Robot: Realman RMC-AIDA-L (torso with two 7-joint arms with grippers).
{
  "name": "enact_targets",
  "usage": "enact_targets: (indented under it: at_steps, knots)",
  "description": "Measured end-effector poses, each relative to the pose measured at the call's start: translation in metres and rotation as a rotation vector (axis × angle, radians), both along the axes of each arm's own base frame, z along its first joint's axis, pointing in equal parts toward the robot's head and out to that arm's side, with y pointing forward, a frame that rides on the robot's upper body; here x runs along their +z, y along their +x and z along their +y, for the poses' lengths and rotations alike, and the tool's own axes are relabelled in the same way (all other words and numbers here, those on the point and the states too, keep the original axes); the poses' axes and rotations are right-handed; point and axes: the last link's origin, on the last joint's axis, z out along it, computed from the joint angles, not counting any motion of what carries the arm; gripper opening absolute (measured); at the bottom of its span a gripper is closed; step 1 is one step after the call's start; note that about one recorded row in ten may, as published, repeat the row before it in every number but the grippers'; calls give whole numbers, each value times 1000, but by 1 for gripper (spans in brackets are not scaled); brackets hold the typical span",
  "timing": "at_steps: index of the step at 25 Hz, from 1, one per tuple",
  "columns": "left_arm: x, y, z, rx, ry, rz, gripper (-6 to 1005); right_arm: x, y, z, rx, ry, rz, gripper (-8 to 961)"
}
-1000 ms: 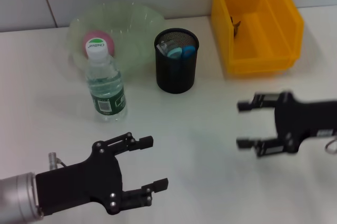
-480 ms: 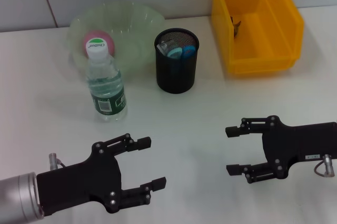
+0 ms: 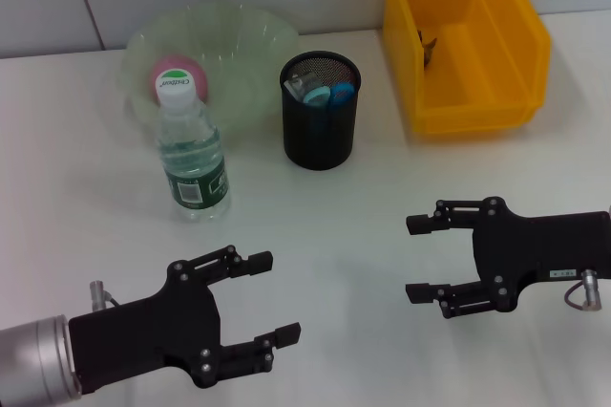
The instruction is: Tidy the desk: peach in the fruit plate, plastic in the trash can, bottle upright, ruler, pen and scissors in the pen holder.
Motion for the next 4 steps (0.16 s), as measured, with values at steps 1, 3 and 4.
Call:
enact_targets:
  at_steps: [1, 3, 4]
  knots:
    - [0, 0, 0, 0, 0, 0, 782, 0, 0, 0, 1, 0, 0, 788]
    - [0, 0, 0, 0, 0, 0, 782, 0, -1, 0, 1, -1, 0, 788]
    - [0, 0, 0, 0, 0, 0, 782, 0, -1, 1, 1, 0, 0, 788]
